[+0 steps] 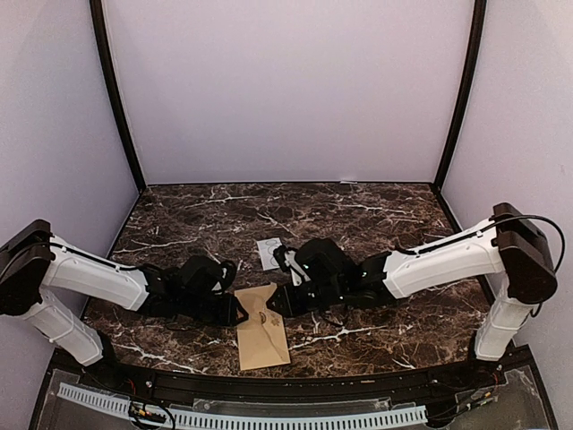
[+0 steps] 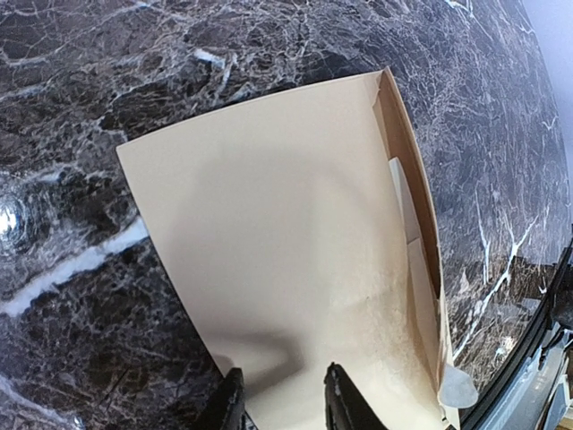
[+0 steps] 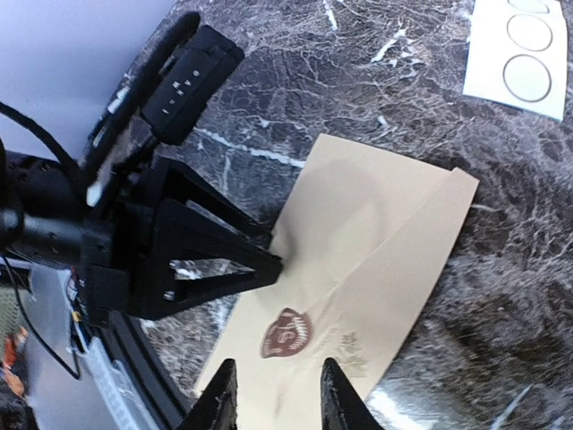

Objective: Place the letter into the envelope and seal it

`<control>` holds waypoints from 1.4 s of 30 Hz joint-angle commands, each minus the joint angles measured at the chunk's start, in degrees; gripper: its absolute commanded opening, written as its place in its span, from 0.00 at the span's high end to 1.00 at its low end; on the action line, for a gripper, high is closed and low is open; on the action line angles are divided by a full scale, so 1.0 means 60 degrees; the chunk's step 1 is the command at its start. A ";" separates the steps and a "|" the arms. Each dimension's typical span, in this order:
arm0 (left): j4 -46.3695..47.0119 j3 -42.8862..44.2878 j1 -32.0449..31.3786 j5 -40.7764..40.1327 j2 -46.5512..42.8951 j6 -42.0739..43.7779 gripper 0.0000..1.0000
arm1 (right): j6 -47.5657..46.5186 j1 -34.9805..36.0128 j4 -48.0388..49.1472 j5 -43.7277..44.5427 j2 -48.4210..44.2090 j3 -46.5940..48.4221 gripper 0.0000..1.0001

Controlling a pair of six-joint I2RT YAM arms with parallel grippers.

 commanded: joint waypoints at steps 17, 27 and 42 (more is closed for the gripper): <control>-0.0169 -0.0227 0.0041 0.0228 0.0455 0.0031 0.73 | -0.0168 -0.0131 0.0630 -0.1061 0.1502 0.0534 1.00; -0.0153 -0.0170 0.0042 0.0309 0.0602 0.0050 0.74 | -0.0158 -0.0115 0.0656 -0.1171 0.1817 0.0634 1.00; -0.0120 -0.0199 0.0039 0.0371 0.0622 0.0049 0.74 | -0.0173 -0.0072 -0.0521 0.0396 0.1115 0.0550 0.93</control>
